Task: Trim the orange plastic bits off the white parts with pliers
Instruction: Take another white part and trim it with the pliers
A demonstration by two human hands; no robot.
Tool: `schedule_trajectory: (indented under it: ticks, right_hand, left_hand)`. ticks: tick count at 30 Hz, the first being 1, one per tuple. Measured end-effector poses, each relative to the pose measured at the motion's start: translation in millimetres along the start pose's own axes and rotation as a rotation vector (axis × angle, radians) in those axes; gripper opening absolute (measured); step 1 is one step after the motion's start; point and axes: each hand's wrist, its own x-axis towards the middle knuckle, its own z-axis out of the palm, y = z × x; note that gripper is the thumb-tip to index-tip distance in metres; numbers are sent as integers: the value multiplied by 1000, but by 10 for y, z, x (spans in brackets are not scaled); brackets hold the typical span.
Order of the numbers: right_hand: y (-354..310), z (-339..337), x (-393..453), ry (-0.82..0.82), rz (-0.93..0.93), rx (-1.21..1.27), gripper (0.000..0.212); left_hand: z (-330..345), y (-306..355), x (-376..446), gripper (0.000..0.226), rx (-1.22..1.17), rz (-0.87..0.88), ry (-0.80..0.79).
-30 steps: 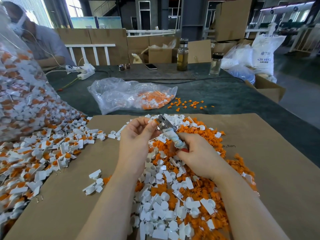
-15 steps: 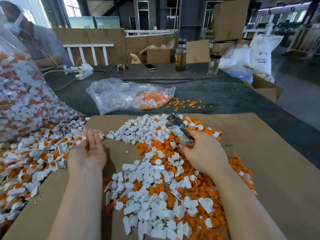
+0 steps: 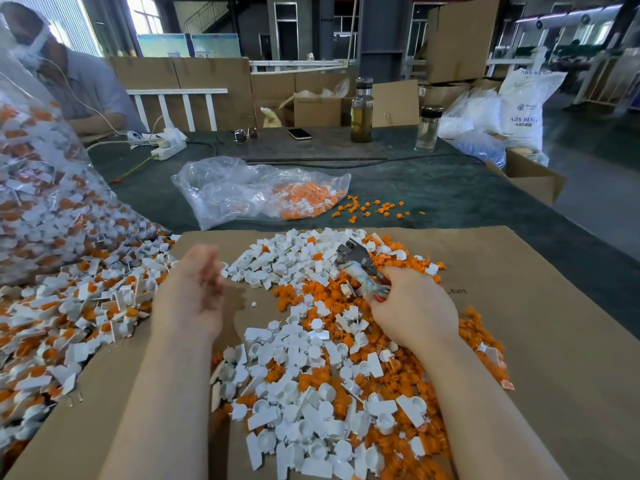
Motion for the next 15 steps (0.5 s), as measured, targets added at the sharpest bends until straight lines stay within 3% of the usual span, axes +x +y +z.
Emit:
schedule_trajectory:
  ticks: [5,9,12,15]
  right_hand:
    - [-75,30,-30,-6,-33,-53,12]
    - [-99,35,-34,-37,-52,-67,12]
    - [-110,30,-34,-42,-65,-73,17]
    - [-120,33,-36,-15,-72,-70,21]
  left_hand:
    - [220,-289,-201,15,873,338,-317]
    - [275,-522,-94,48,1392,556,-460]
    - [258,-577,-67,50,1605,643,-478]
    - [238,-555,-72,37,1547,720,-445]
